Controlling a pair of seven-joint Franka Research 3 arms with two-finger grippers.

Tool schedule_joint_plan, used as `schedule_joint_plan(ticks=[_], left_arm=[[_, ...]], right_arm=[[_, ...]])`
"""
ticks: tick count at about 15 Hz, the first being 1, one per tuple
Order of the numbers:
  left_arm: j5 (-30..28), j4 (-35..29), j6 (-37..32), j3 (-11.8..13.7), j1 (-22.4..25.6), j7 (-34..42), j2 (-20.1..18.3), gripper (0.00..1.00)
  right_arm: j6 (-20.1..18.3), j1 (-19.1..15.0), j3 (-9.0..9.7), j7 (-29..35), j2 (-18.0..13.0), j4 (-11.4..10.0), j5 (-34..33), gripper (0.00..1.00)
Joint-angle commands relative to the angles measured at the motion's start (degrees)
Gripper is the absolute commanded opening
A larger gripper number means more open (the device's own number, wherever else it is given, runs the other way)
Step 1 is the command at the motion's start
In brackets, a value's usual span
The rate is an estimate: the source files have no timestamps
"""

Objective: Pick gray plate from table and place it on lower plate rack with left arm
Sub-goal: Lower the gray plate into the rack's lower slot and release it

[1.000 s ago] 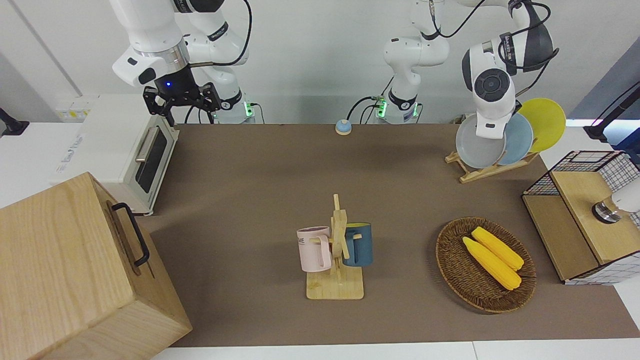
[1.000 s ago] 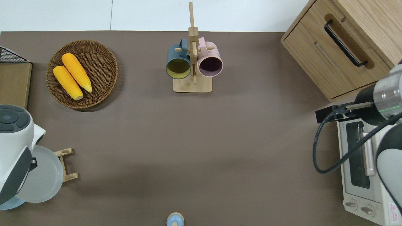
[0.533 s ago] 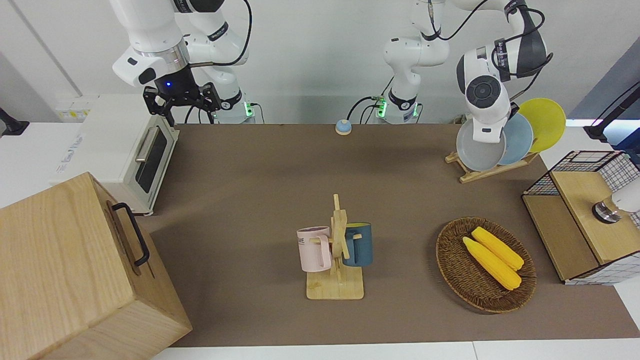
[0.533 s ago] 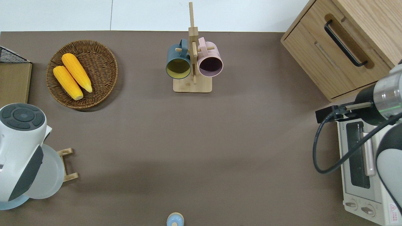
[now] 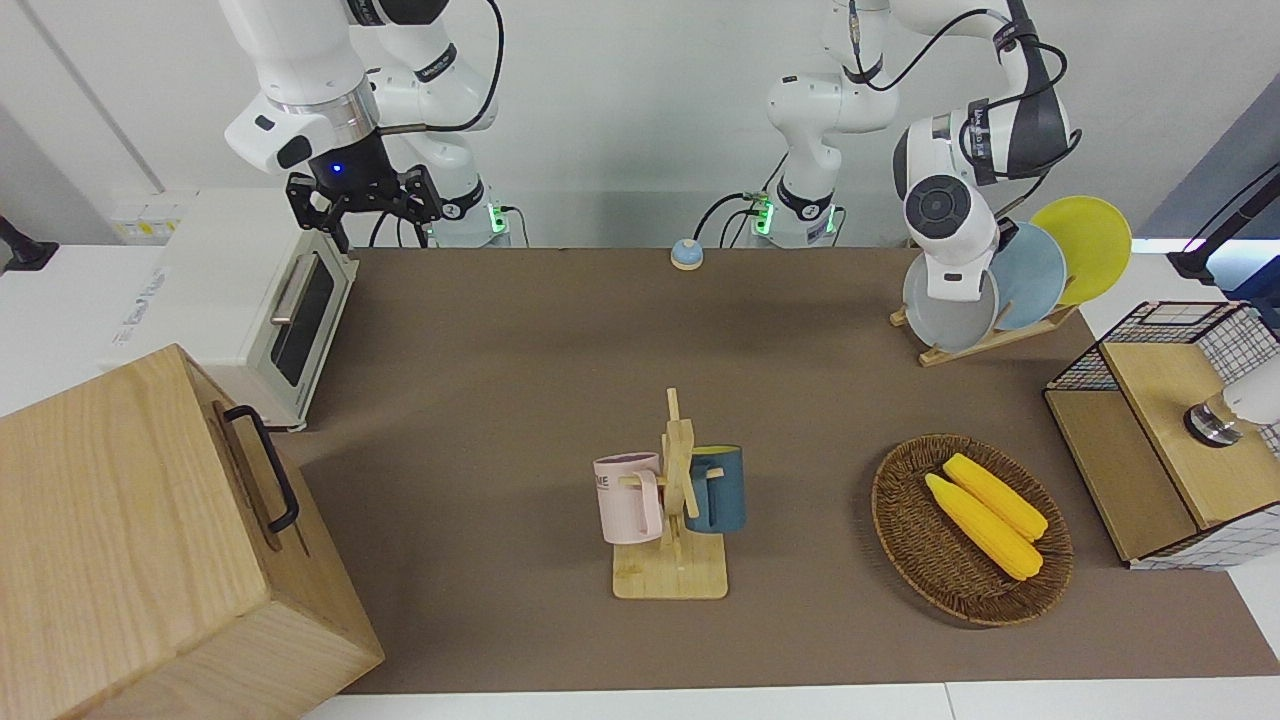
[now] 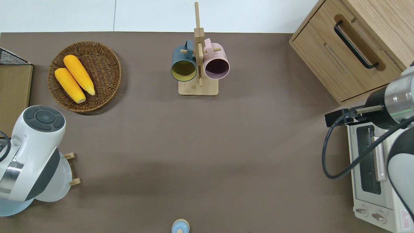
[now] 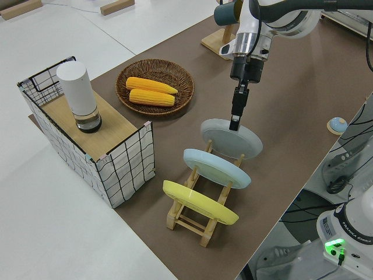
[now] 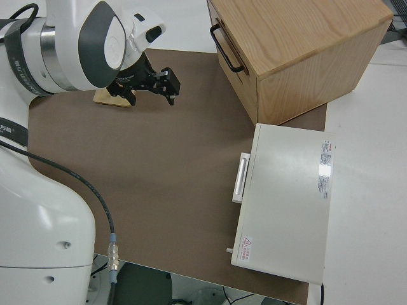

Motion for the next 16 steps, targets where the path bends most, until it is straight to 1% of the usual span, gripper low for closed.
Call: schedule_joint_plan(ticks=[1, 3, 4, 6, 9, 11, 14, 16], left_arm=[[0.0, -0.7, 0.05, 0.33, -0.7, -1.06, -0.39, 0.27], [-1.41, -0.7, 1.1, 0.33, -0.7, -1.06, -0.39, 0.59], [-1.59, -0.7, 1.45, 0.24, -0.78, -0.8, -0.39, 0.67], [-2.2, -0.7, 1.9, -0.11, -0.79, -0.63, -0.31, 0.7], [-3.96, 0.44, 1.9, -0.37, -0.7, 0.17, -0.74, 0.92], [-6.67, 2.28, 1.99, -0.37, -0.7, 0.69, -1.01, 0.97], [-13.25, 6.76, 2.68, -0.37, -0.7, 0.78, -0.83, 0.98], [-18.27, 9.65, 3.3, 0.24, -0.52, 1.83, -1.01, 0.98]], right_arm=[[-0.81, -1.15, 0.98, 0.69, -0.07, 0.51, -0.08, 0.983], [-0.81, -1.15, 0.98, 0.69, -0.15, 0.51, -0.08, 0.983], [-0.81, -1.06, 0.98, 0.69, -0.07, 0.51, -0.08, 0.983], [-0.81, -1.15, 0.98, 0.69, -0.15, 0.51, -0.08, 0.983], [-0.81, -1.15, 0.98, 0.69, -0.15, 0.51, -0.08, 0.983], [-0.81, -1.15, 0.98, 0.69, -0.15, 0.51, -0.08, 0.983], [-0.81, -1.15, 0.98, 0.69, -0.07, 0.51, -0.08, 0.983], [-0.81, -1.06, 0.98, 0.69, -0.15, 0.51, -0.08, 0.983]])
